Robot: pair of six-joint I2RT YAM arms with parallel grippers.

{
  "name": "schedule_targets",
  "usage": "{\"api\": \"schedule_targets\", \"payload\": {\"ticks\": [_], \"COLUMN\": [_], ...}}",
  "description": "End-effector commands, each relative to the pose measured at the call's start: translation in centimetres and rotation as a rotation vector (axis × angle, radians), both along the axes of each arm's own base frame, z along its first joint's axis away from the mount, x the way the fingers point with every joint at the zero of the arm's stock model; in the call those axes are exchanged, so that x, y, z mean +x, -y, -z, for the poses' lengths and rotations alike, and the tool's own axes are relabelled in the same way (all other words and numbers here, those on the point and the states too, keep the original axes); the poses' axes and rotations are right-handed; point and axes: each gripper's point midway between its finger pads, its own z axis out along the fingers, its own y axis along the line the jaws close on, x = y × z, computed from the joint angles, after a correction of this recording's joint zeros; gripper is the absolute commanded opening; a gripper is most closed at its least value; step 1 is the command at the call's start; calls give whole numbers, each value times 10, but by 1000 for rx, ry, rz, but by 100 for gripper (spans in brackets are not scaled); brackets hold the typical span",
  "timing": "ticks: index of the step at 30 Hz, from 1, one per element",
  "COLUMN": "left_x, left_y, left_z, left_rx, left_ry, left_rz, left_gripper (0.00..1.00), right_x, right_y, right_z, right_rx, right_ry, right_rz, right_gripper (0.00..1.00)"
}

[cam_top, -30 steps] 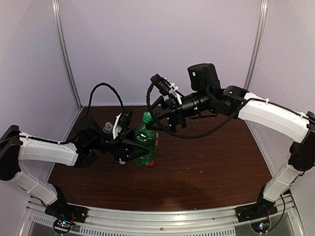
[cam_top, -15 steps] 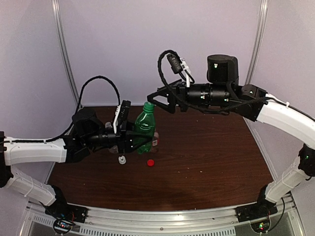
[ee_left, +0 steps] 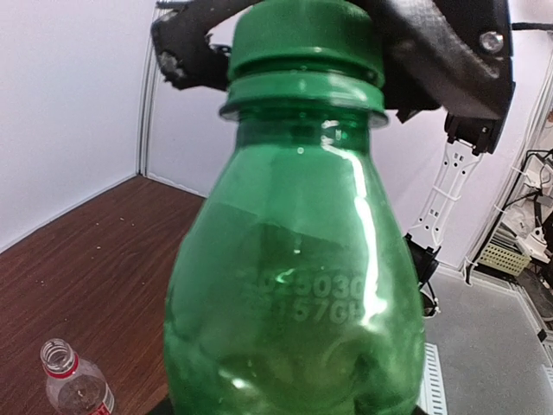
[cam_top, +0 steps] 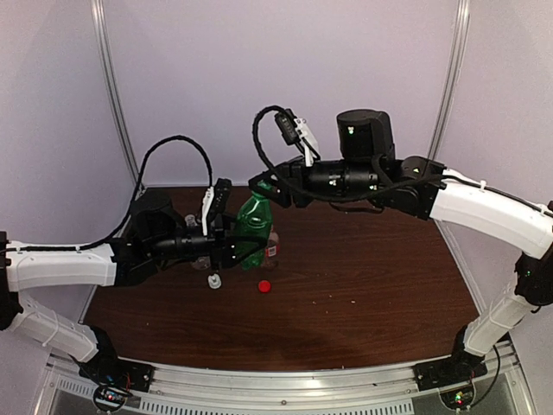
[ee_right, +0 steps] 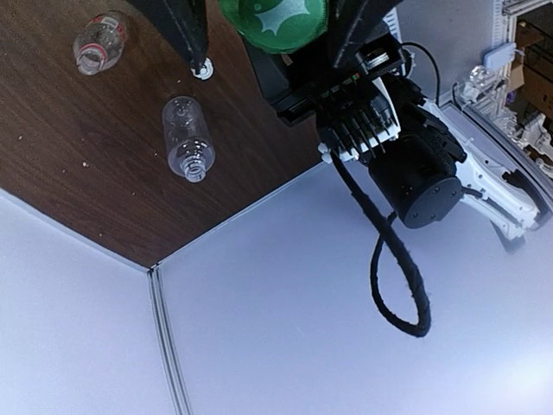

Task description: Unscrew the bottle caps

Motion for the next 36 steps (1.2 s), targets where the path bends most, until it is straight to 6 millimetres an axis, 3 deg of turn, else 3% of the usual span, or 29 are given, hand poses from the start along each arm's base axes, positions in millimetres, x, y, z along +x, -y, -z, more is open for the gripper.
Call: {"api": "schedule_targets", "payload": {"ticks": [1, 4, 9, 13, 20, 24, 28, 36], "left_x": [-1, -1, -2, -6, -35, -51, -55, -47], "left_y": [-2, -3, -5, -7, -10, -12, -15, -16], "left_z": [-24, -24, -27, -31, -41, -42, -42, -40], "left_rx": [-45, -45, -55, -72, -114, -121, -123, -111], "left_ry": [63, 67, 74, 87, 133, 145, 147, 142], "left_rz": [-10, -14, -17, -4, 132, 207, 219, 172], "left_gripper": [25, 25, 25, 25, 25, 25, 25, 25], "right_x": [-2, -4, -6, -10, -33, -61, -59, -34], "right_y": [-5, -8, -11, -13, -12, -7, -3, 0], "right_z": [-6, -6, -1, 0, 4, 18, 23, 9], "right_rx": [30, 34, 32, 34, 29, 7, 12, 33], "right_ry": [10, 9, 6, 41, 176, 295, 294, 259], "right_rz": [-8, -25, -46, -90, -410, -678, -801, -643], "right_gripper": [40, 29, 26, 15, 0, 2, 8, 39]}}
